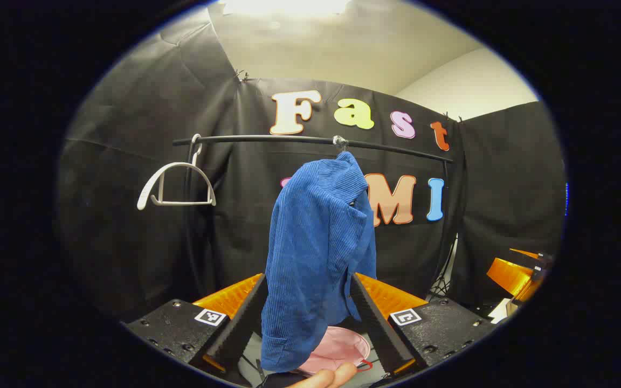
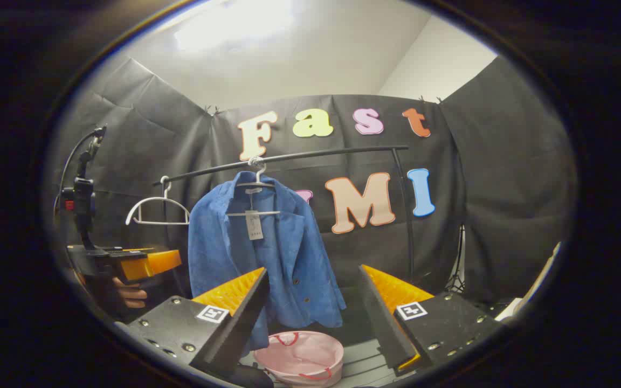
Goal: Grasp the clothes on the hanger with both hands and then place them into the laundry hamper below.
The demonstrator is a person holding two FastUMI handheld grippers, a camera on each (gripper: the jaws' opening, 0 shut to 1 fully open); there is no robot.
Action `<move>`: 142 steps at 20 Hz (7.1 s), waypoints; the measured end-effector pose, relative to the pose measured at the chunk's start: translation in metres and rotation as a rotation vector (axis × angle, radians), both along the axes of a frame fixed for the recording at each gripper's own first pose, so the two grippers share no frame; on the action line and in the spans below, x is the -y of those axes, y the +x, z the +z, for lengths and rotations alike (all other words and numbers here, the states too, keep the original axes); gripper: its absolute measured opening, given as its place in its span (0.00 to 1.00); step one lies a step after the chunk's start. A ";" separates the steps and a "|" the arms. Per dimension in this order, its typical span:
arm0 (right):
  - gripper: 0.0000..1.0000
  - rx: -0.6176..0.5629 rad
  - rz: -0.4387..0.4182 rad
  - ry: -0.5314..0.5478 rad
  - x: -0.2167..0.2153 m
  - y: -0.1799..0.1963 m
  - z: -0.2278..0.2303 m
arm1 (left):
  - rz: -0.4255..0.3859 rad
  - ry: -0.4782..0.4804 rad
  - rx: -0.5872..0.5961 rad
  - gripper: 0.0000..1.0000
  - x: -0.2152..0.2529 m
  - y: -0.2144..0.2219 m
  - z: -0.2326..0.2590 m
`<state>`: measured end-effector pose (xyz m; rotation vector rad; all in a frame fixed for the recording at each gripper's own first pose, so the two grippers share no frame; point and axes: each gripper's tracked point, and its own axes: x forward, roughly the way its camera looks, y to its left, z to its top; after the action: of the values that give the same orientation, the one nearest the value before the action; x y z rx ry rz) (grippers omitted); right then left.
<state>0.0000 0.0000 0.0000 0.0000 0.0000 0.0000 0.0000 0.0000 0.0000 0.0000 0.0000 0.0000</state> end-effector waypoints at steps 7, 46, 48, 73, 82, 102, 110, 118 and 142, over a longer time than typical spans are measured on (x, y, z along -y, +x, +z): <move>0.97 0.030 0.022 0.007 0.001 0.015 0.007 | 0.025 -0.047 0.021 0.91 -0.010 0.020 0.007; 0.99 -0.135 0.045 -0.029 0.044 0.095 -0.061 | 0.255 0.126 0.074 0.00 0.012 0.173 -0.005; 0.97 -0.142 0.044 -0.034 0.043 0.099 -0.064 | 0.203 0.139 0.077 0.01 0.020 0.158 0.001; 0.95 -0.096 0.207 -0.062 -0.080 0.330 -0.082 | -0.254 -0.012 -0.020 0.01 -0.017 0.086 0.053; 0.29 -0.084 0.167 0.059 -0.084 0.358 -0.078 | -0.303 0.048 -0.025 0.04 -0.028 0.082 0.051; 0.00 -0.073 0.157 -0.089 -0.099 0.353 -0.078 | -0.163 0.056 0.019 0.41 -0.004 0.135 -0.027; 0.00 -0.085 0.140 -0.082 -0.092 0.354 -0.078 | -0.092 0.116 -0.079 0.00 -0.006 0.157 -0.055; 0.00 -0.024 -0.067 -0.169 -0.032 0.353 -0.047 | -0.169 0.142 0.035 0.00 -0.024 0.080 0.021; 0.00 0.155 -0.298 -0.235 0.042 0.453 0.043 | 0.129 0.111 0.271 0.01 -0.153 0.157 0.162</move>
<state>0.4534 -0.0420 0.0431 -0.2353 -0.1553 -0.2985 0.1571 0.1529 0.1622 0.1115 -0.2710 0.1287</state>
